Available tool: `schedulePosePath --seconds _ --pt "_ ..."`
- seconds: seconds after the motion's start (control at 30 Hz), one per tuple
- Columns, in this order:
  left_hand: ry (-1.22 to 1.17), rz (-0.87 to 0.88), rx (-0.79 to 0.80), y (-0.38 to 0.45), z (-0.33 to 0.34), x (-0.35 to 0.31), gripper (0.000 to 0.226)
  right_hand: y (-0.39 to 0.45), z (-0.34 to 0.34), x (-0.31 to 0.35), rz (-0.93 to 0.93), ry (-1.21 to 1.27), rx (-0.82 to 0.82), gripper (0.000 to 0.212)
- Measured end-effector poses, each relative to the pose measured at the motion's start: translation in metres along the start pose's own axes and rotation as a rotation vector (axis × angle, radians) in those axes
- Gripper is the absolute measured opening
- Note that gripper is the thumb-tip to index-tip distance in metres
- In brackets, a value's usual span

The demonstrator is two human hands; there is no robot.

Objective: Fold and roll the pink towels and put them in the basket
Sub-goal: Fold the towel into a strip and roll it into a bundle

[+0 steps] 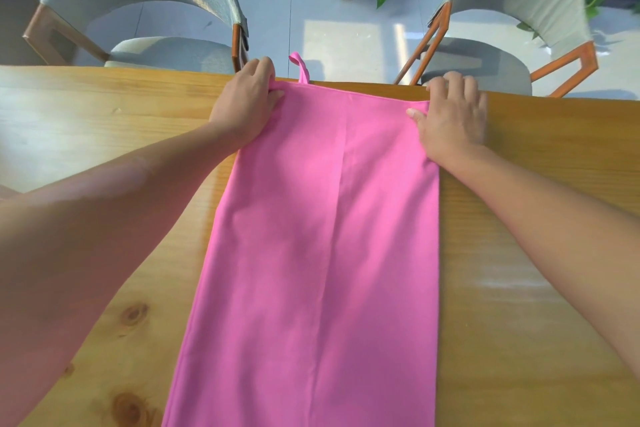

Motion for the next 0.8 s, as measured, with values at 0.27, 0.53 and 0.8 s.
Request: schedulePosePath --seconds 0.27,0.53,0.8 --pt "0.096 0.094 0.106 -0.043 0.022 -0.047 0.049 -0.065 0.009 0.02 -0.228 0.437 0.148 0.041" --pt "0.266 0.069 0.192 -0.061 0.044 -0.026 0.066 -0.061 0.045 -0.007 -0.146 0.163 0.368 0.081" --pt "0.413 0.014 0.262 -0.065 0.035 -0.04 0.068 -0.062 0.031 -0.004 -0.002 0.131 0.455 0.084"
Point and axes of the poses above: each hand's wrist, its own y-axis towards the middle knuckle, its own z-axis out of the palm, x = y × z, the point moved 7 cm from there along y, towards the middle knuckle, and after that the axes turned 7 degrees about z, right-handed, at the moved point
